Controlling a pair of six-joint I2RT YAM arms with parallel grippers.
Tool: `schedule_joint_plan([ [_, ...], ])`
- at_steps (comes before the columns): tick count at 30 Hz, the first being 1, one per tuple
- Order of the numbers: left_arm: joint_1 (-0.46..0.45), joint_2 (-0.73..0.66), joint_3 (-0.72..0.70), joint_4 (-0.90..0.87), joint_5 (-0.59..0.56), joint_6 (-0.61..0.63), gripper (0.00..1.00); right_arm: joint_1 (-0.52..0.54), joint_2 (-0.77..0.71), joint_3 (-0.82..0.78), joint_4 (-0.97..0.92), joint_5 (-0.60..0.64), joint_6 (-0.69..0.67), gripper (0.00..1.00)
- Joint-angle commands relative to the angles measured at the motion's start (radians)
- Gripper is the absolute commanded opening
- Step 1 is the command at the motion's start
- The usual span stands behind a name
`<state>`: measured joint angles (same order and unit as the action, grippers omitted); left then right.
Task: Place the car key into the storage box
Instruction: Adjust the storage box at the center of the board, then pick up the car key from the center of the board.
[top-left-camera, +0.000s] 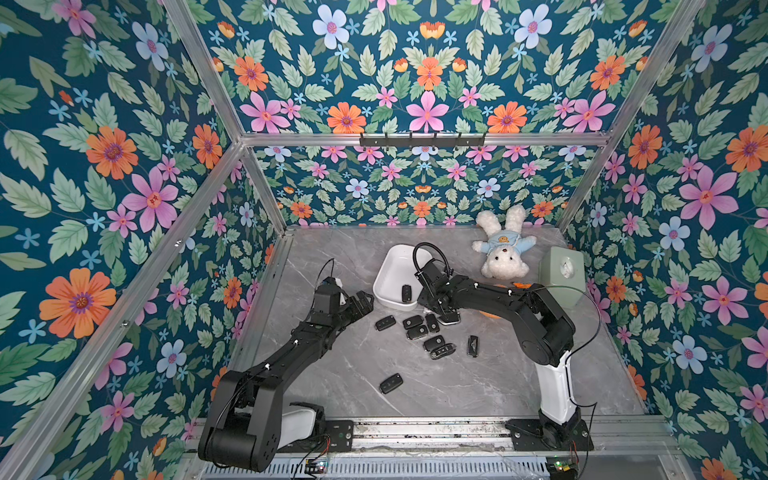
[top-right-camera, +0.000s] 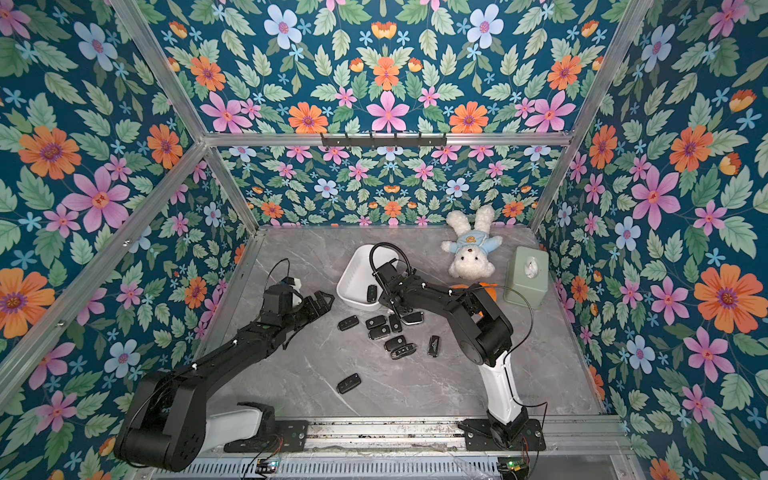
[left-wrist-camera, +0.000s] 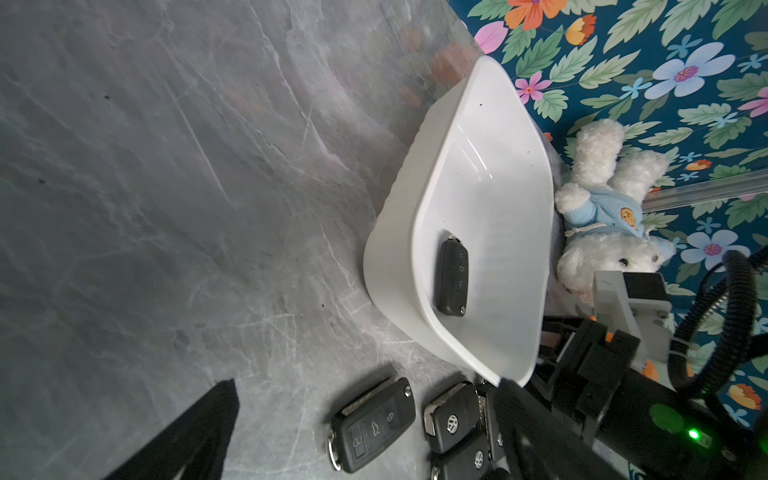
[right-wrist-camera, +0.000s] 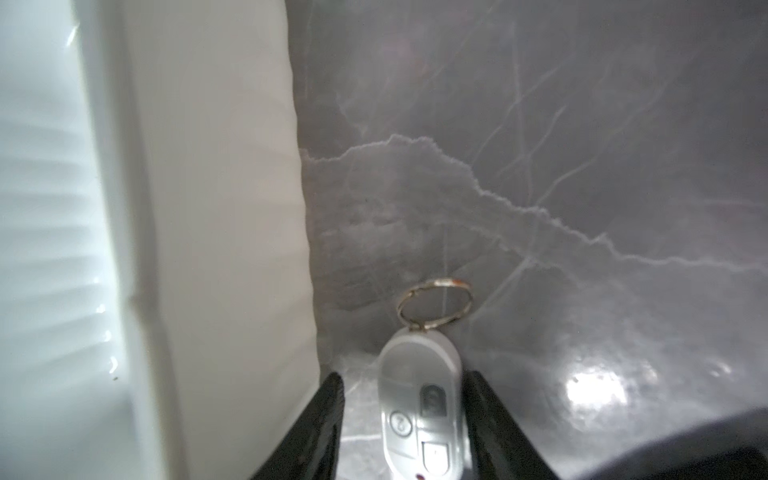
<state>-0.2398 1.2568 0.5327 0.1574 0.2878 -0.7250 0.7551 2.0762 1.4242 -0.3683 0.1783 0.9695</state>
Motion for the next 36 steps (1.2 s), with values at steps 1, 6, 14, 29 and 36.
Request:
schedule_joint_plan([
  [1,0.001,-0.002,0.001,0.007,-0.008,0.015,1.00,0.011,0.031,0.010,-0.123,0.041,-0.028,0.50],
  [6,0.001,-0.005,0.001,0.004,-0.008,0.012,1.00,0.016,0.053,0.022,-0.150,0.062,-0.042,0.50],
  [14,0.002,-0.010,0.001,-0.001,-0.014,0.012,1.00,0.026,0.084,0.041,-0.197,0.098,-0.072,0.49],
  [29,0.003,-0.016,0.008,-0.010,-0.024,0.013,1.00,0.054,0.050,0.012,-0.227,0.105,-0.101,0.49],
  [36,0.004,-0.022,0.015,-0.023,-0.025,0.016,1.00,0.053,0.044,0.010,-0.248,0.123,-0.112,0.48],
])
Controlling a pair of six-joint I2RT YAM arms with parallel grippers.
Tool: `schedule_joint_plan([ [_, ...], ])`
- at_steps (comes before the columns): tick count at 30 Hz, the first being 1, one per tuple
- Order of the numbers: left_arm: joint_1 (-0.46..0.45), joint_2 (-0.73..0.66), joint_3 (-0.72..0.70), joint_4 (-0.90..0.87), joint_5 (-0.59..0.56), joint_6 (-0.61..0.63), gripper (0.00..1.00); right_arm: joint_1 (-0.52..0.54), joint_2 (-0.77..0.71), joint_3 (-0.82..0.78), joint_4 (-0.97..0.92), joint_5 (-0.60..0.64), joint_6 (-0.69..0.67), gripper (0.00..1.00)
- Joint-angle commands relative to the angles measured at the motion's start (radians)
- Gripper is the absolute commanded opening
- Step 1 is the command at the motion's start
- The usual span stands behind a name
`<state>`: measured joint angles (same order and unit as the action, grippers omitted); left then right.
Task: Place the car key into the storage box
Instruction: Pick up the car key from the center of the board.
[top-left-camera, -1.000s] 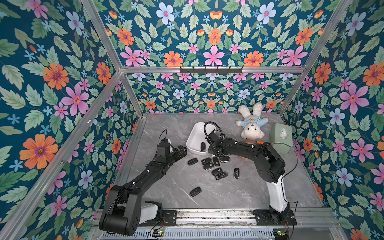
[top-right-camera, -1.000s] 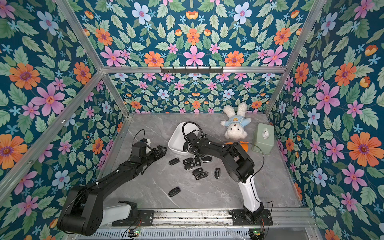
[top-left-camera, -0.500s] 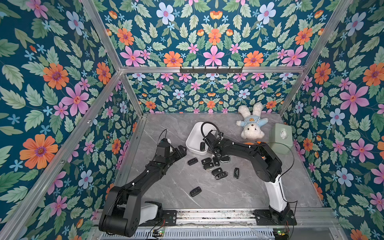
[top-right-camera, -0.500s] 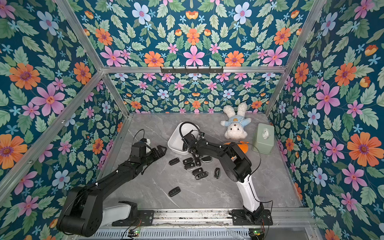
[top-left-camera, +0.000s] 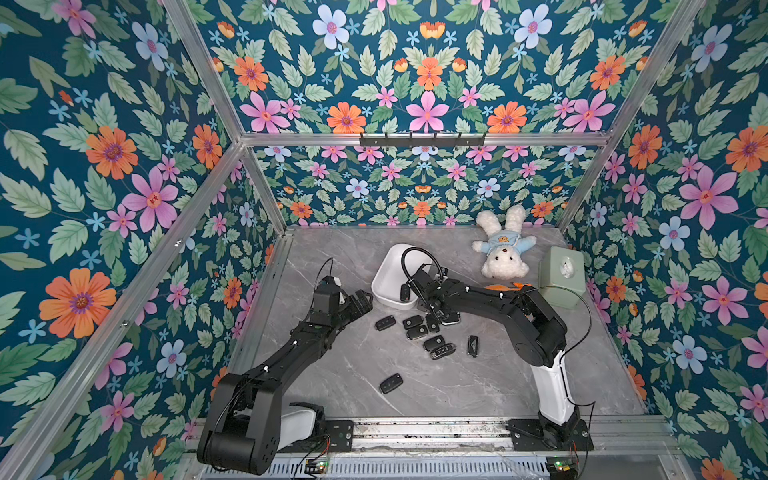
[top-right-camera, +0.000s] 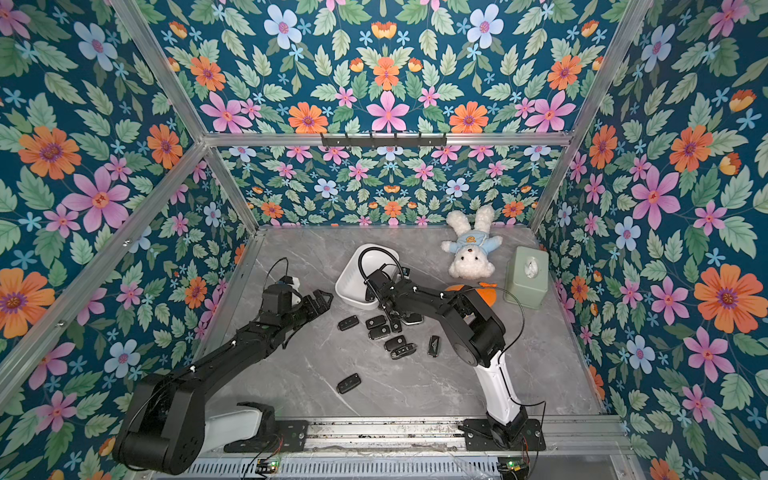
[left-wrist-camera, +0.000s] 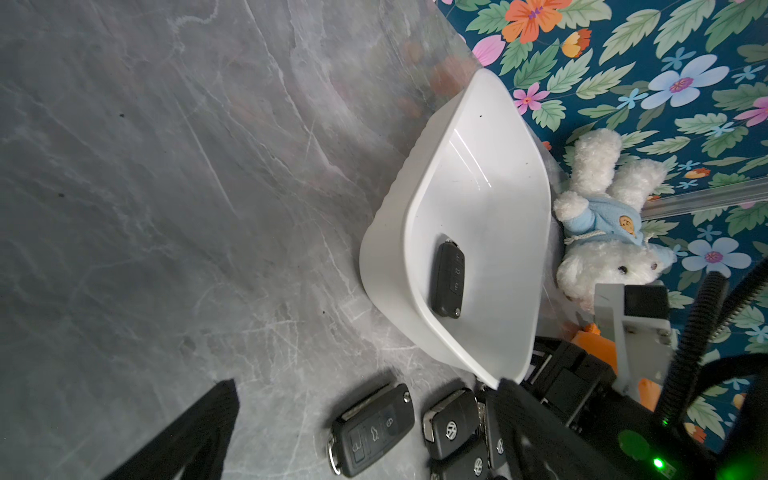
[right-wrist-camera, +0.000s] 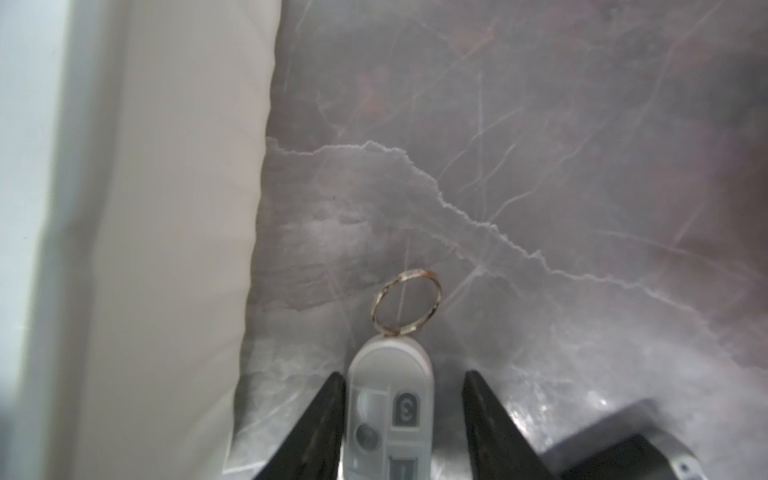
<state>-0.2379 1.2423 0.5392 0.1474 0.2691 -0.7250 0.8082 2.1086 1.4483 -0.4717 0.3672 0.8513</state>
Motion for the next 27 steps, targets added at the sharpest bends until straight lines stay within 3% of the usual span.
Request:
schedule_joint_plan([
  [1,0.003,-0.010,0.008,-0.015,-0.008,0.016,1.00,0.000,0.007,-0.016,-0.146,-0.060,0.001,0.48],
  [15,0.002,-0.014,0.020,-0.029,-0.014,0.016,1.00,0.000,0.040,0.020,-0.131,-0.107,-0.024,0.48],
  [27,0.005,-0.021,0.011,-0.032,-0.027,0.013,1.00,-0.016,0.026,0.051,-0.123,-0.080,-0.009,0.38],
])
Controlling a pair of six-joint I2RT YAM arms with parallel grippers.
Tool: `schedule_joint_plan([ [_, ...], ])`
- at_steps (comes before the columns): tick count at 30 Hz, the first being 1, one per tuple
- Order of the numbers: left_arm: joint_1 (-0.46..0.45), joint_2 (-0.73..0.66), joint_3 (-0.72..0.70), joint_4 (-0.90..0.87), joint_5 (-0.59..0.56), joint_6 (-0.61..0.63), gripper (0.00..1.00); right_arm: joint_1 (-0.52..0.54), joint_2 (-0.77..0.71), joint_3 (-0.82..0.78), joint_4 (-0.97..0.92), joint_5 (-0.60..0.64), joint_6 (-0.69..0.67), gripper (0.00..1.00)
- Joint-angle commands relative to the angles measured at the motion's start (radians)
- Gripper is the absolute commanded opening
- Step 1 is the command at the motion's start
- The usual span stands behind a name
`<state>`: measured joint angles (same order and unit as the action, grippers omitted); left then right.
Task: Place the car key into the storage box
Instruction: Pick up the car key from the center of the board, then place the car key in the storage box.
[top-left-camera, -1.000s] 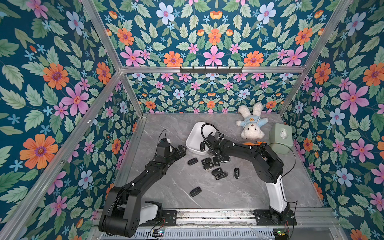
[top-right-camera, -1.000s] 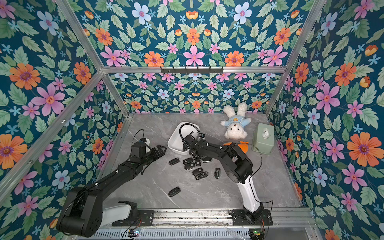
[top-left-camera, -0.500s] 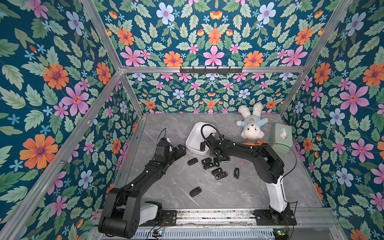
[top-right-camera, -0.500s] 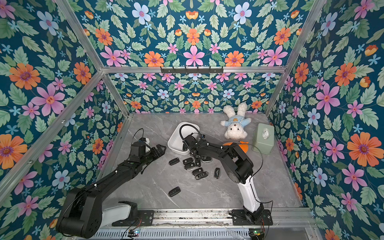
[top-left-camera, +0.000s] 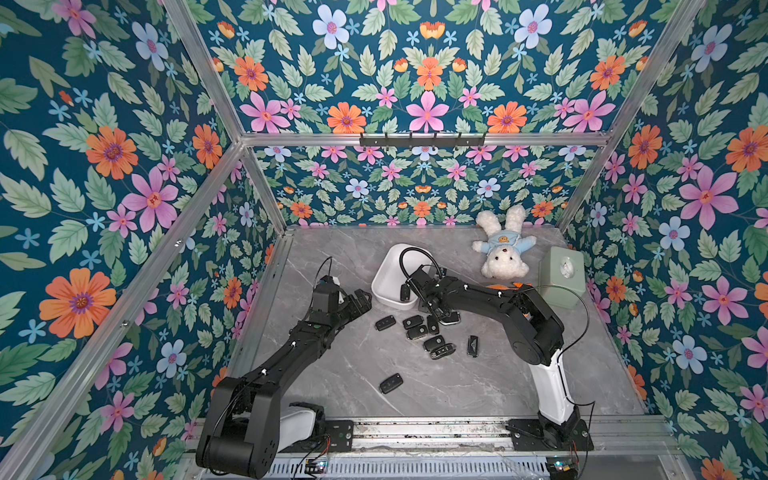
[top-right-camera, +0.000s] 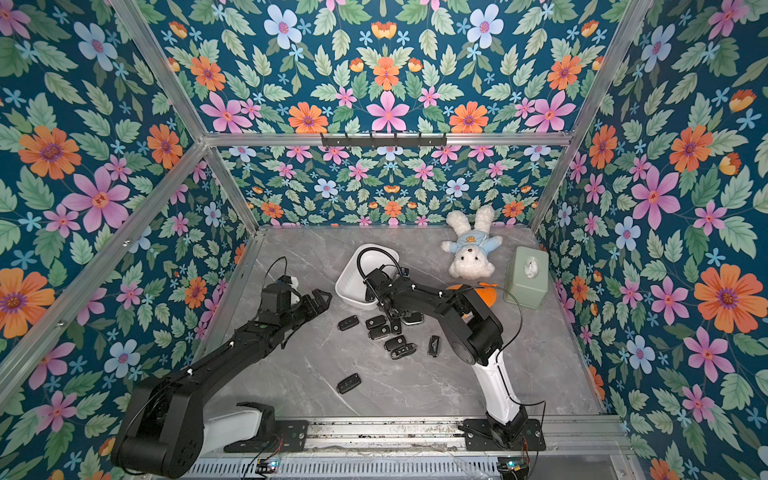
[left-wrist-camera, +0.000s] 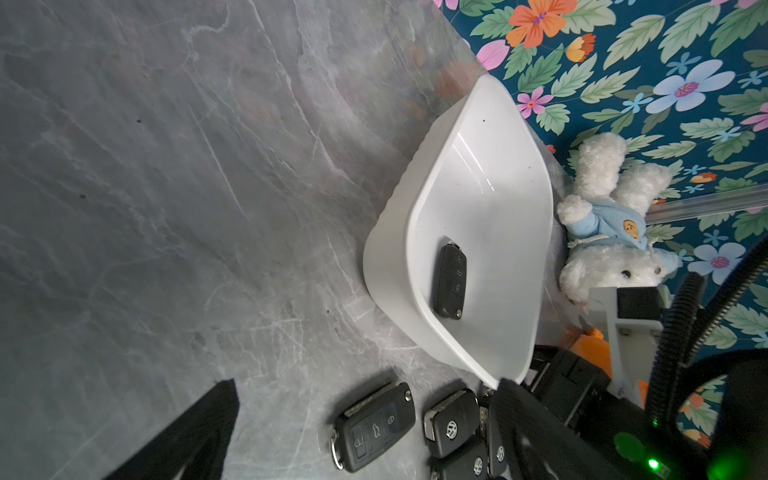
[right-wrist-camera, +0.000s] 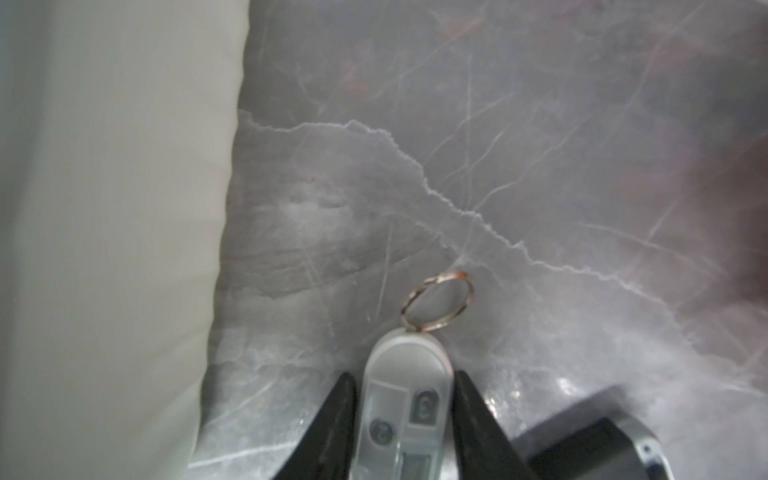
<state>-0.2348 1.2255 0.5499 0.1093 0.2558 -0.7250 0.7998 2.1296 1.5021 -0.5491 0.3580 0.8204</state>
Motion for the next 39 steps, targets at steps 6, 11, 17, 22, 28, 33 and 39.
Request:
schedule_joint_plan([
  [6,0.004,-0.008,0.001,0.002,-0.018,0.012,1.00,-0.033,-0.034,-0.003,-0.006,-0.080,0.028,0.32],
  [11,0.004,-0.007,-0.002,0.003,-0.021,0.010,1.00,-0.046,-0.070,-0.003,0.001,-0.062,0.016,0.32],
  [17,0.008,-0.003,-0.005,0.007,-0.029,0.010,1.00,-0.065,-0.118,0.005,0.007,-0.049,-0.006,0.32],
  [22,0.012,0.002,-0.001,0.010,-0.038,0.014,1.00,-0.068,-0.144,0.062,0.008,-0.026,-0.037,0.32],
  [28,0.018,0.007,0.006,0.015,-0.035,0.011,0.99,-0.068,-0.114,0.184,0.031,-0.008,-0.085,0.33],
  [33,0.019,0.001,0.010,0.007,-0.032,0.017,1.00,-0.068,-0.004,0.354,0.017,-0.022,-0.115,0.33],
  [39,0.025,-0.014,0.013,-0.013,-0.037,0.035,1.00,-0.064,0.159,0.576,-0.043,-0.018,-0.139,0.33],
])
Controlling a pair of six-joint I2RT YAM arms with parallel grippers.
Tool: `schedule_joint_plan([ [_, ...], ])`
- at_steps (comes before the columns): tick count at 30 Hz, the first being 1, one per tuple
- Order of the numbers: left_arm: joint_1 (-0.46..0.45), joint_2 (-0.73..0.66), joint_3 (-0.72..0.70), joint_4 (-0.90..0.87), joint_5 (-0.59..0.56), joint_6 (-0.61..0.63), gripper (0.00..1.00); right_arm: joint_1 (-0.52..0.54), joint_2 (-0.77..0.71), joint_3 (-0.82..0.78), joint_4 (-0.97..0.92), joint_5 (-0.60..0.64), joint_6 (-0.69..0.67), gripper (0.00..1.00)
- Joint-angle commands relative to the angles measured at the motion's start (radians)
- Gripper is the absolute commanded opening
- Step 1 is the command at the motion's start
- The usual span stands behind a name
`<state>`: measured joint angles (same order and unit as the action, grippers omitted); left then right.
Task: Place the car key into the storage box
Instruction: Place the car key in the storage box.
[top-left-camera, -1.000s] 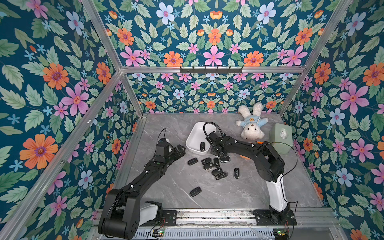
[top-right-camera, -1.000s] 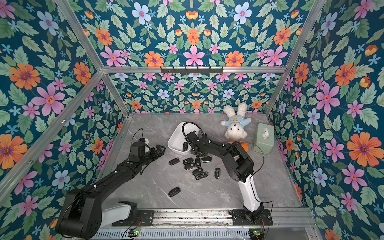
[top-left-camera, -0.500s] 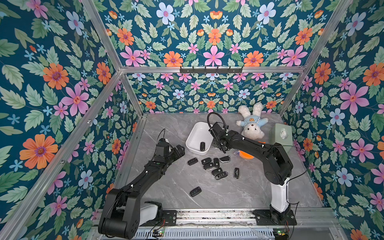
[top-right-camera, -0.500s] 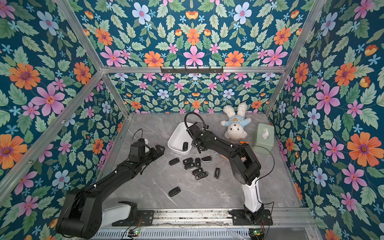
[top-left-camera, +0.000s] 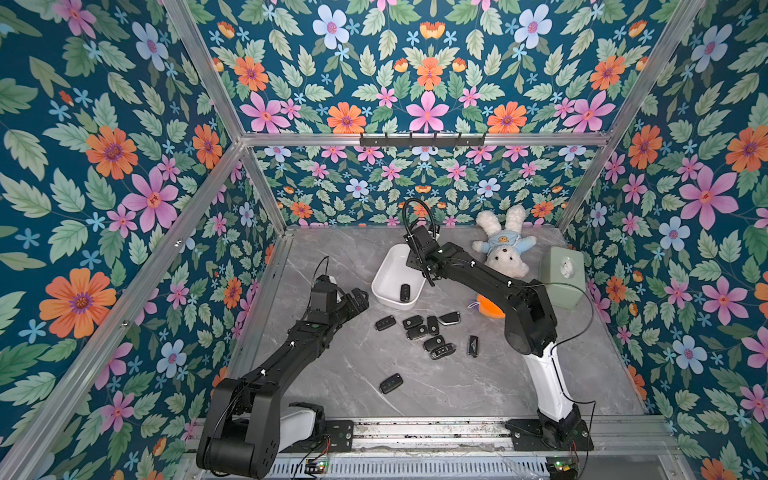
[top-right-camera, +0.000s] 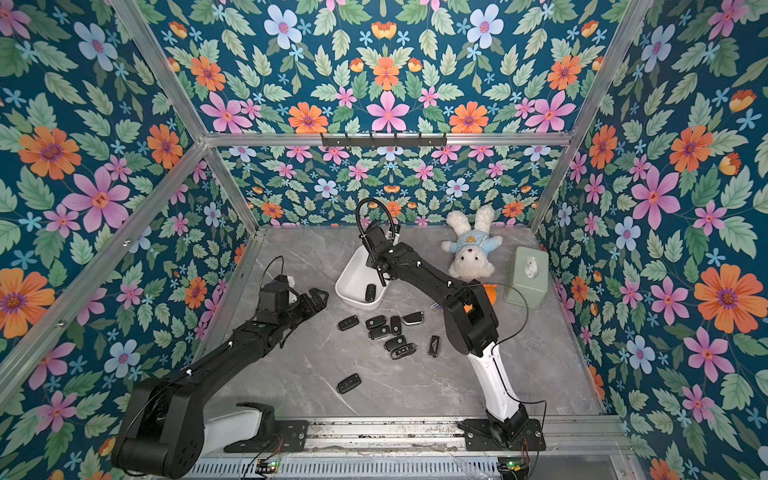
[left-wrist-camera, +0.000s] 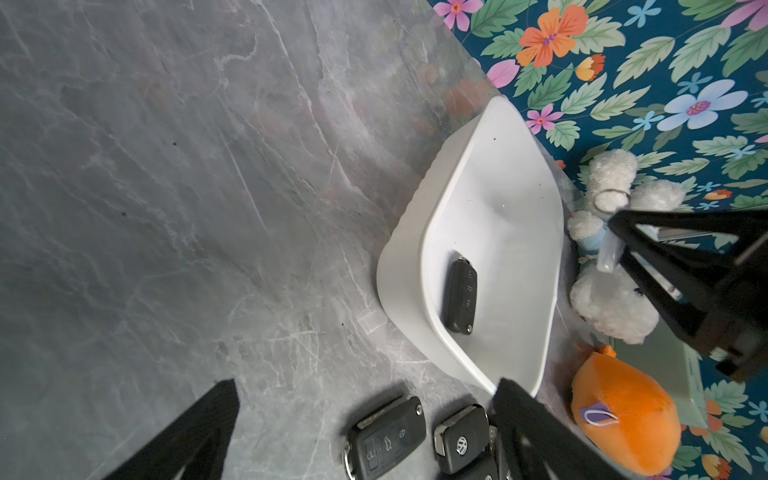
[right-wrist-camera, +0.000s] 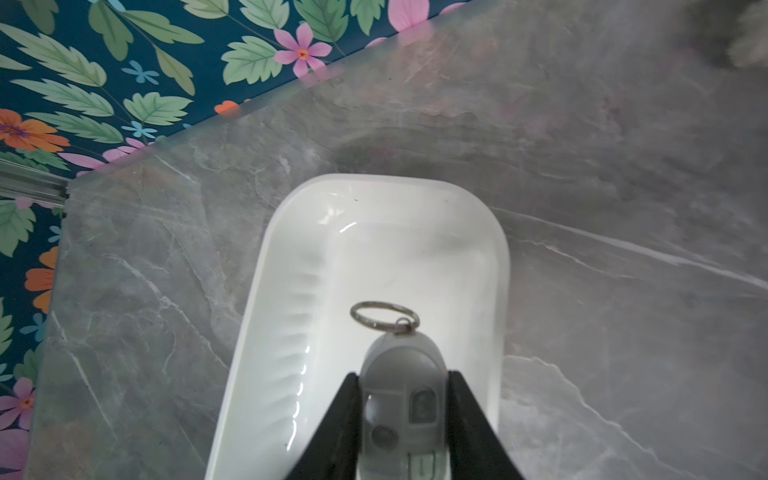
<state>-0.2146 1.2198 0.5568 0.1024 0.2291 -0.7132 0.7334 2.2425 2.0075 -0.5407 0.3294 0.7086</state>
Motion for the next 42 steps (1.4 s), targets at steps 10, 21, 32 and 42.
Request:
schedule_joint_plan([
  [10,0.011,-0.037,0.003,-0.027,-0.014,0.046,1.00,0.016,0.233,0.261,-0.119,-0.006,0.006,0.33],
  [21,0.013,-0.044,0.015,-0.051,-0.026,0.076,1.00,0.022,0.297,0.252,-0.116,-0.048,0.091,0.34],
  [32,0.015,-0.016,0.064,-0.062,-0.029,0.095,1.00,0.021,0.308,0.256,-0.120,-0.053,0.106,0.46],
  [42,0.032,0.121,0.252,-0.029,-0.031,0.169,1.00,0.023,0.120,0.129,0.009,-0.052,0.055,0.51],
])
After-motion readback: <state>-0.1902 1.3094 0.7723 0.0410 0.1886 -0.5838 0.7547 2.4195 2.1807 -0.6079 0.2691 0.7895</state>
